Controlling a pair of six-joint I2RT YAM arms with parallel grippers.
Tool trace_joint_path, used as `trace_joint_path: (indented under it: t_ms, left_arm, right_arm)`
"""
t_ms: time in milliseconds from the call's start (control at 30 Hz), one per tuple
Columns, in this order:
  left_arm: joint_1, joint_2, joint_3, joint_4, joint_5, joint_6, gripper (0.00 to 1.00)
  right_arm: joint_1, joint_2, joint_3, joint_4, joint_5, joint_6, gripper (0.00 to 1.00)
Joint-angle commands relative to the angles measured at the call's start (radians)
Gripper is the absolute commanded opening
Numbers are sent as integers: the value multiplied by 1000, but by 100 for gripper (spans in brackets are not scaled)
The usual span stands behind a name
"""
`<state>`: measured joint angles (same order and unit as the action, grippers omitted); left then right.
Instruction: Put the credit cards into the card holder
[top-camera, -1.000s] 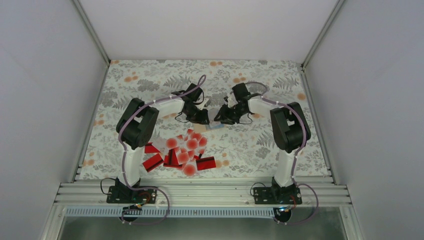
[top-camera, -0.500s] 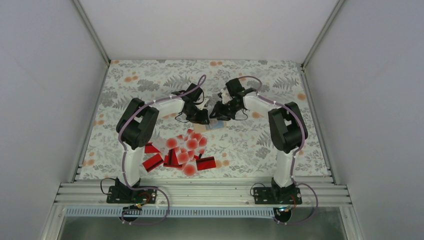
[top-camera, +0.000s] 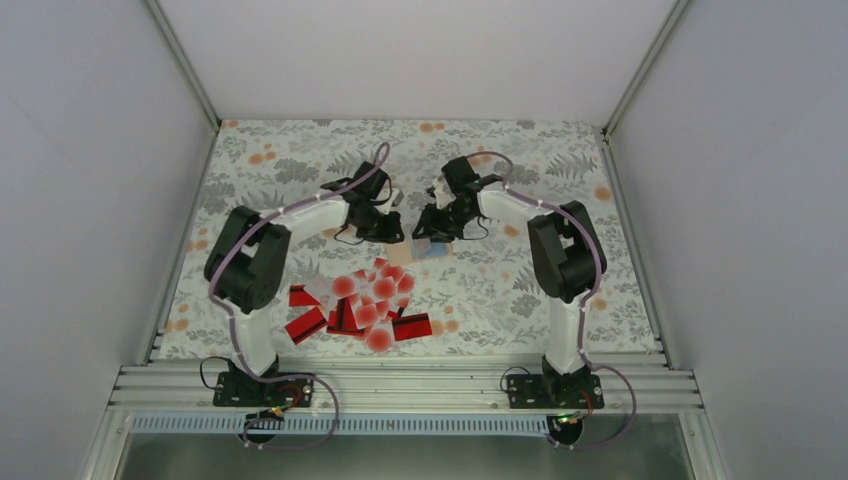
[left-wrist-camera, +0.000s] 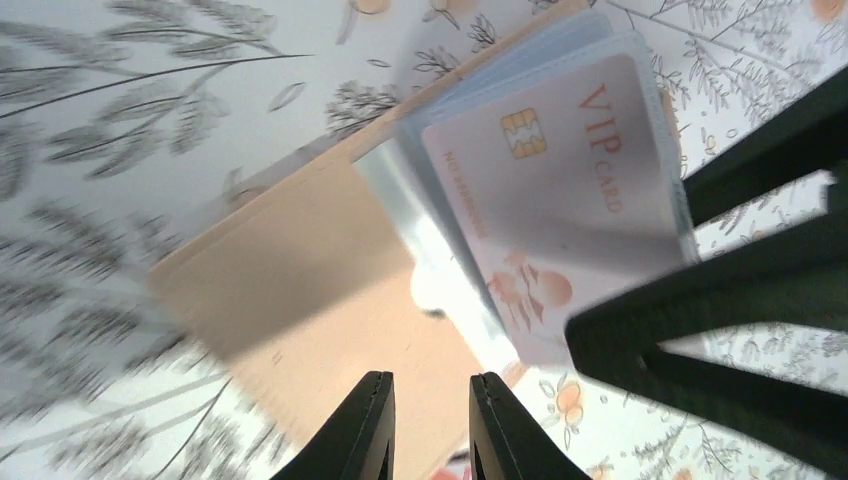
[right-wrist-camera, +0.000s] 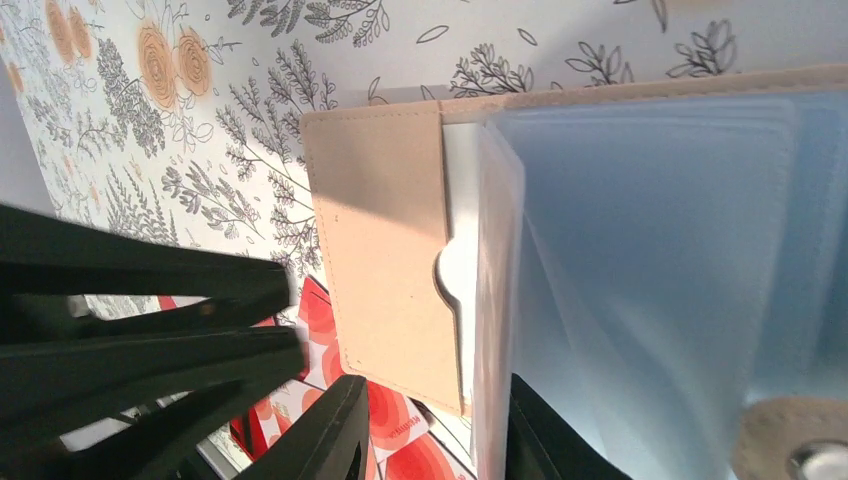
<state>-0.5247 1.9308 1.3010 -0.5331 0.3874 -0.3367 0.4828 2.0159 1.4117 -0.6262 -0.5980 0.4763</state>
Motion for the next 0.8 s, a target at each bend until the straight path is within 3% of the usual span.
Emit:
trace_joint_path:
  t_ms: [0,533,767]
  left_arm:
    - [48,-117,-77,12,-25,-49,21]
    - [144,-385,-319,-1,-48,-79,21]
    - [150,-500,-358,-30,-78,-55,24]
  right_arm:
    - [26,36,51,-9,-22,-17,32]
    - [108,144,169,-29,-77,-29,34]
    - [111,123,191,-48,-65,-57,34]
